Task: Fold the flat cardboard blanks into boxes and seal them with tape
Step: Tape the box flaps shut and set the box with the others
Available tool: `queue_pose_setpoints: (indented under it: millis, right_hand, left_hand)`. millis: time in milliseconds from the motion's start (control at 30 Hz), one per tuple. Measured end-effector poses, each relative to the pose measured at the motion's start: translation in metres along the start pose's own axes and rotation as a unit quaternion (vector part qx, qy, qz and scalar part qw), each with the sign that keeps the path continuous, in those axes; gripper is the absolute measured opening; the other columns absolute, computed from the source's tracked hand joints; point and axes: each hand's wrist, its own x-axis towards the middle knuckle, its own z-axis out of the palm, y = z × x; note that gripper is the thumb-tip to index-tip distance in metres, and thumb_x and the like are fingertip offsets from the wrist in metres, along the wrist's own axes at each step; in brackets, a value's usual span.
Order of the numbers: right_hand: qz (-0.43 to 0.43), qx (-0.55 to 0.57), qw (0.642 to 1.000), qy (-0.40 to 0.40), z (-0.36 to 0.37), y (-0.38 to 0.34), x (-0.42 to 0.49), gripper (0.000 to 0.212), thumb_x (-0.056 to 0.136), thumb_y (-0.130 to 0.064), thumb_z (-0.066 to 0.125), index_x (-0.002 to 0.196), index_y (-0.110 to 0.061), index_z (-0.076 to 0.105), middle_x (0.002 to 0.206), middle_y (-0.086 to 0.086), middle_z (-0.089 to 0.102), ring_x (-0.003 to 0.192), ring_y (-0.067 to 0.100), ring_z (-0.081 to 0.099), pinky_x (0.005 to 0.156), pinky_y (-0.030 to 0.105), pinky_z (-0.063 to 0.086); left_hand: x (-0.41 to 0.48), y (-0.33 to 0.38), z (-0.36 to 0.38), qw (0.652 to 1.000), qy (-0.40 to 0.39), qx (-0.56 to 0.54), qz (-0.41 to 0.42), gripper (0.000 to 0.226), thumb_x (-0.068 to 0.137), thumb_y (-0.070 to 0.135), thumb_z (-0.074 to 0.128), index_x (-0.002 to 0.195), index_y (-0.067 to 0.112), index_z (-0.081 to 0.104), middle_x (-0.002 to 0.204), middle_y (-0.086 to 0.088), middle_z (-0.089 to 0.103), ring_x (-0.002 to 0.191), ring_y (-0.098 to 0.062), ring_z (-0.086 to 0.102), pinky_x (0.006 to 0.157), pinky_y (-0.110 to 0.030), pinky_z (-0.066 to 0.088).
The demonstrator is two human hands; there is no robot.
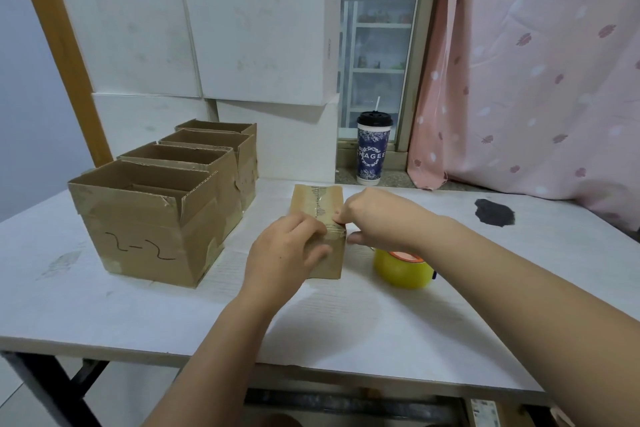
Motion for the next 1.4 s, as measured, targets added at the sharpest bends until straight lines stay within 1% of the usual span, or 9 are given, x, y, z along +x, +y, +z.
queue_pose_setpoints:
  millis: [100, 267, 467, 633, 800, 933, 1067, 1233, 1400]
  right_hand:
    - [0.004, 0.016, 1.0, -0.009, -0.002, 0.0, -0.004, 0.026, 0.091, -0.027, 0.057, 0.113, -0.014, 0.064, 0.111, 0.008, 0.065, 0.106, 0.027, 0.054, 0.087, 0.041, 0.047]
    - [0.009, 0.032, 0.999, 0.001, 0.002, 0.0, -0.004, 0.026, 0.094, -0.024, 0.054, 0.116, -0.015, 0.063, 0.121, 0.007, 0.065, 0.112, 0.026, 0.054, 0.091, 0.04, 0.045]
    - [0.023, 0.076, 0.996, 0.049, 0.009, 0.002, -0.008, 0.023, 0.097, -0.023, 0.05, 0.113, -0.017, 0.065, 0.117, 0.002, 0.067, 0.108, 0.023, 0.055, 0.09, 0.038, 0.043]
    - [0.017, 0.093, 0.994, 0.05, 0.009, 0.003, -0.008, 0.023, 0.097, -0.022, 0.052, 0.115, -0.017, 0.066, 0.123, -0.001, 0.065, 0.112, 0.022, 0.055, 0.091, 0.033, 0.04]
    - [0.012, 0.105, 0.993, 0.061, 0.01, 0.004, -0.01, 0.023, 0.098, -0.023, 0.051, 0.115, -0.018, 0.066, 0.124, -0.003, 0.065, 0.11, 0.021, 0.057, 0.084, 0.023, 0.035]
    - [0.039, 0.158, 0.985, 0.057, 0.01, 0.005, -0.011, 0.031, 0.097, -0.022, 0.052, 0.126, -0.023, 0.063, 0.132, -0.005, 0.061, 0.117, 0.017, 0.056, 0.094, 0.021, 0.035]
    - [0.077, 0.246, 0.964, 0.058, 0.011, 0.008, -0.014, 0.029, 0.097, -0.023, 0.051, 0.122, -0.025, 0.066, 0.127, -0.009, 0.062, 0.119, 0.009, 0.055, 0.1, 0.024, 0.038]
    - [0.114, 0.304, 0.941, 0.094, 0.016, 0.003, -0.008, 0.026, 0.088, -0.046, 0.062, 0.101, -0.027, 0.076, 0.119, -0.014, 0.067, 0.104, 0.003, 0.062, 0.093, 0.029, 0.046]
    - [0.152, 0.304, 0.932, 0.122, 0.027, -0.005, -0.004, 0.039, 0.079, -0.052, 0.07, 0.105, -0.023, 0.074, 0.115, -0.012, 0.069, 0.093, 0.002, 0.063, 0.087, 0.023, 0.046]
  left_hand:
    - [-0.003, -0.005, -0.008, 0.988, 0.034, -0.124, -0.083, 0.012, 0.082, 0.019, 0.071, 0.091, 0.025, 0.068, 0.094, 0.019, 0.058, 0.091, -0.001, 0.054, 0.077, -0.01, 0.039]
    - [-0.014, -0.014, -0.007, 0.895, 0.078, -0.328, -0.293, 0.038, 0.095, 0.006, 0.051, 0.093, 0.041, 0.065, 0.097, 0.015, 0.067, 0.081, 0.005, 0.062, 0.067, -0.004, 0.044]
    - [-0.013, -0.022, -0.005, 0.871, 0.054, -0.384, -0.3, 0.035, 0.087, -0.001, 0.06, 0.094, 0.032, 0.067, 0.081, 0.01, 0.071, 0.073, -0.001, 0.066, 0.065, -0.008, 0.047]
    - [-0.01, -0.033, -0.003, 0.921, 0.027, -0.284, -0.266, 0.023, 0.083, 0.01, 0.07, 0.089, 0.032, 0.066, 0.081, 0.012, 0.062, 0.055, 0.0, 0.044, 0.056, -0.005, 0.037]
    - [-0.004, -0.043, -0.008, 0.936, -0.05, -0.276, -0.215, 0.025, 0.087, 0.013, 0.066, 0.085, 0.036, 0.057, 0.12, 0.032, 0.056, 0.069, 0.0, 0.053, 0.069, -0.012, 0.042]
    - [0.0, -0.047, -0.008, 0.96, -0.09, -0.21, -0.163, 0.042, 0.091, 0.014, 0.06, 0.11, 0.052, 0.057, 0.12, 0.03, 0.053, 0.104, 0.004, 0.047, 0.09, -0.018, 0.037]
    - [0.004, -0.046, -0.01, 0.978, -0.072, -0.141, -0.133, 0.04, 0.089, 0.016, 0.063, 0.111, 0.048, 0.055, 0.116, 0.04, 0.046, 0.096, 0.007, 0.032, 0.092, -0.005, 0.022]
    - [0.008, -0.044, -0.021, 0.978, -0.133, -0.12, -0.107, 0.036, 0.077, 0.034, 0.073, 0.111, 0.039, 0.061, 0.114, 0.03, 0.052, 0.105, 0.001, 0.032, 0.091, -0.009, 0.023]
    - [0.02, -0.032, -0.019, 0.965, -0.109, -0.174, -0.165, 0.03, 0.095, 0.033, 0.05, 0.092, 0.013, 0.072, 0.098, 0.007, 0.067, 0.094, -0.001, 0.052, 0.08, -0.017, 0.035]
